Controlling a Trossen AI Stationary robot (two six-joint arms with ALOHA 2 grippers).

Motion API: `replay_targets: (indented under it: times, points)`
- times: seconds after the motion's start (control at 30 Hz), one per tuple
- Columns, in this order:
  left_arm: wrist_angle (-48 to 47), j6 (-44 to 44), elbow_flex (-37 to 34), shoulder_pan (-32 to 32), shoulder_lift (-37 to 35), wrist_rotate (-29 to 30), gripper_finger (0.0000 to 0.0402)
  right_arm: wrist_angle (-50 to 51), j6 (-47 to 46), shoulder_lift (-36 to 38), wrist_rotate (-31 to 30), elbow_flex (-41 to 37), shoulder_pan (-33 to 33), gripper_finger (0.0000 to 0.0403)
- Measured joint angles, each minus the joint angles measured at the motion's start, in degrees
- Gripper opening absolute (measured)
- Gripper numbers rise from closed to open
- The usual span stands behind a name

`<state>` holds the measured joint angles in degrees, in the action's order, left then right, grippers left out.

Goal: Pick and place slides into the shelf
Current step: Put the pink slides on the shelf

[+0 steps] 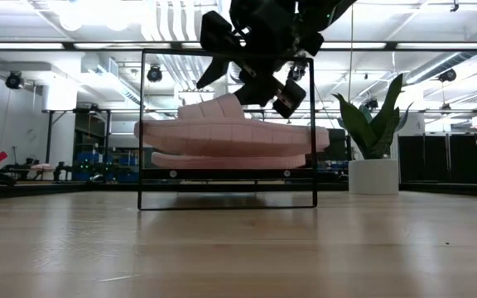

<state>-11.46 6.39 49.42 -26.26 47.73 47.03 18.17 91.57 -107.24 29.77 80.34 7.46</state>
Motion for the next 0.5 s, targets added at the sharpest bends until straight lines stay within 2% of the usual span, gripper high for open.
replay_targets:
  times: [0.27, 0.33, 0.43, 0.5]
  points:
    - [0.0, 0.0, -0.1, 0.0, 0.9, 0.0, 0.0099, -1.4, -2.1, 0.4, -1.7, -0.1, -0.1, 0.0201]
    - [0.0, 0.0, -0.2, 0.0, 1.4, 0.0, 0.0099, -1.7, -1.8, 0.3, -5.4, -0.1, 0.0, 0.0207]
    - [0.0, 0.0, -0.2, 0.0, 2.0, 0.0, 0.0099, -4.1, -1.2, 0.3, -15.4, -0.1, -0.1, 0.0212]
    - [0.0, 0.0, -0.2, 0.0, 2.3, 0.0, 0.0099, -4.2, -2.0, 0.3, -16.9, -0.1, -0.1, 0.0212]
